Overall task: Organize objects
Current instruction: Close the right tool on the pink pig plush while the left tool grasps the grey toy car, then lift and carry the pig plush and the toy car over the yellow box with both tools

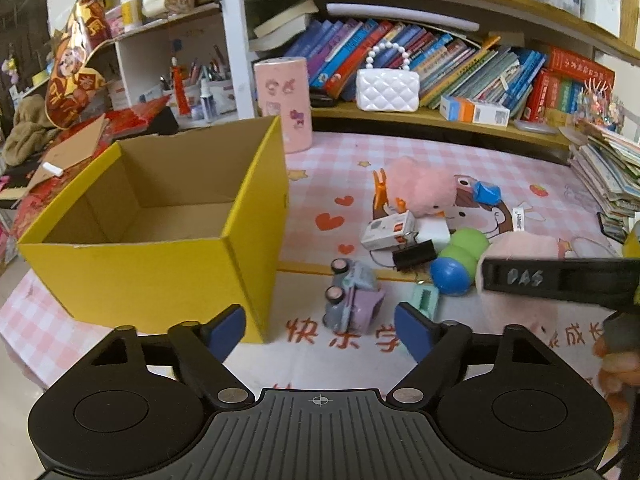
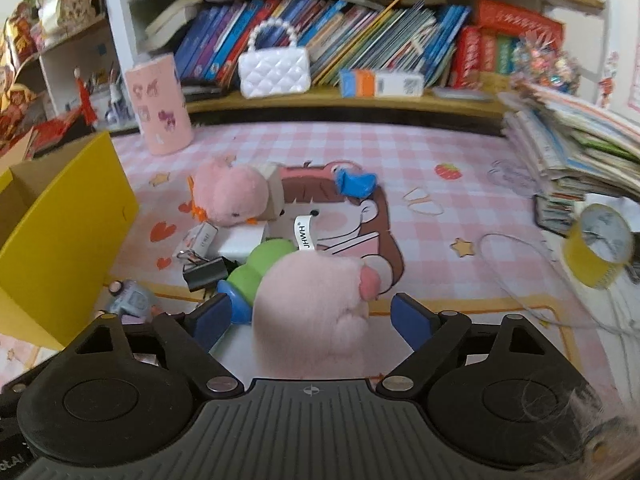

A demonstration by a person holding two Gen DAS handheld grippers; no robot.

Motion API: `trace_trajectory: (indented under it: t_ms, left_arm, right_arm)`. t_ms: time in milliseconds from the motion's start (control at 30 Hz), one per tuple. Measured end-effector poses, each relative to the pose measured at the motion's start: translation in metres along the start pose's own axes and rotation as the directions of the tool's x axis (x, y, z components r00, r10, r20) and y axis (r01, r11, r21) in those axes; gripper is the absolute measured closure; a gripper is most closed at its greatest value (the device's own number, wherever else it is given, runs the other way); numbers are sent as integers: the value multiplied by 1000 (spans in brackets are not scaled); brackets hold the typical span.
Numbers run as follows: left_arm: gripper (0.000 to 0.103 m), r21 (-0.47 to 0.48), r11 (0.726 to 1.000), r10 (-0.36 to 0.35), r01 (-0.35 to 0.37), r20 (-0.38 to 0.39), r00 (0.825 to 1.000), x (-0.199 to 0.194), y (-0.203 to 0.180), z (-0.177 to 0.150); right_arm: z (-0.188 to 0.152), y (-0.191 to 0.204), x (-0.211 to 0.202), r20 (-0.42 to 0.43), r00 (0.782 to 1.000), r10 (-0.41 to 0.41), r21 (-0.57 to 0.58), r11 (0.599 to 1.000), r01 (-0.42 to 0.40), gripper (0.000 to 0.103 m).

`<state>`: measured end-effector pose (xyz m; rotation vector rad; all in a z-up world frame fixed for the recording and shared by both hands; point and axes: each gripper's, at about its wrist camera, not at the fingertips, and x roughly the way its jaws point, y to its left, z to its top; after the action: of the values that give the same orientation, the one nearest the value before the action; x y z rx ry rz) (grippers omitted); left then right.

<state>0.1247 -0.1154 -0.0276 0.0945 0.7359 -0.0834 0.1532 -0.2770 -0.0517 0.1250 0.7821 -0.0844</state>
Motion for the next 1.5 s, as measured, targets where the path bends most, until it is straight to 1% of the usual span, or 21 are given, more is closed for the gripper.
trace_trajectory:
  t_ms: [67, 133, 200, 300, 367, 533, 633, 667, 733, 800, 833, 867, 900, 1000, 1167, 1300, 1367, 1500]
  left_arm:
    - [26, 9, 1000, -3, 3, -1, 1000, 5, -6, 4]
    - [31, 33, 999, -4, 4, 1, 1000, 12, -15, 8]
    - [38, 56, 998, 2, -2, -7, 1000, 22, -22, 11]
    - [44, 48, 999, 7, -5, -37, 999, 41, -26, 15]
    - [44, 51, 999, 13, -11, -53, 999, 53, -30, 16]
    - [46, 79, 996, 48, -41, -95, 994, 80, -36, 17]
    - [50, 60, 997, 50, -43, -128, 990, 89, -34, 14]
    - [55, 49, 998, 48, -41, -141, 989, 92, -33, 13]
    - [56, 13, 999, 31, -30, -150, 988, 93, -29, 11]
    - [57, -14, 999, 27, -30, -147, 989, 90, -27, 12]
    - [58, -32, 999, 22, -26, -136, 990, 86, -24, 12]
    - [60, -47, 999, 15, -21, -120, 993, 81, -23, 14]
    - [60, -58, 998, 12, -18, -107, 994, 75, -21, 15]
    - [60, -94, 995, -28, 21, -74, 997, 57, -15, 19]
    - [60, -98, 991, -93, 92, -2, 996, 22, -6, 21]
    - [60, -94, 985, -142, 143, 20, 990, 1, 12, 15]
    - [60, -87, 983, -159, 161, 27, 987, -8, 24, 10]
    - [60, -88, 982, -165, 168, 42, 985, -25, 54, -3]
  right_arm:
    - [1, -2, 9, -27, 1000, 5, -31, 1000, -6, 28]
    - [3, -5, 14, -42, 999, 30, -47, 998, -32, 42]
    - [5, -10, 13, -43, 998, 54, -44, 997, -56, 46]
    - [9, -20, 9, -46, 995, 86, -11, 996, -87, 47]
    - [13, -25, 5, -40, 994, 102, 1, 995, -102, 47]
    - [20, -31, -5, -12, 992, 124, -18, 992, -125, 47]
    - [23, -32, -7, -13, 989, 150, -20, 988, -151, 47]
    - [23, -31, -7, -13, 987, 158, -22, 987, -158, 47]
    - [23, -29, -8, -15, 986, 169, -31, 985, -169, 47]
    - [21, -27, -10, -17, 985, 171, -37, 984, -172, 47]
    - [20, -26, -11, -18, 985, 172, -38, 984, -173, 47]
    - [19, -25, -12, -18, 985, 173, -38, 984, -174, 47]
    - [18, -24, -14, -19, 985, 173, -38, 984, -174, 47]
    - [13, -22, -18, -20, 987, 161, -34, 986, -162, 47]
    - [6, -12, -28, -9, 993, 121, -9, 993, -121, 47]
    - [-4, 3, -44, 14, 996, 86, 7, 996, -87, 47]
    - [-10, 13, -52, 23, 997, 73, 19, 997, -74, 47]
    - [-24, 38, -66, 31, 998, 58, 37, 998, -59, 47]
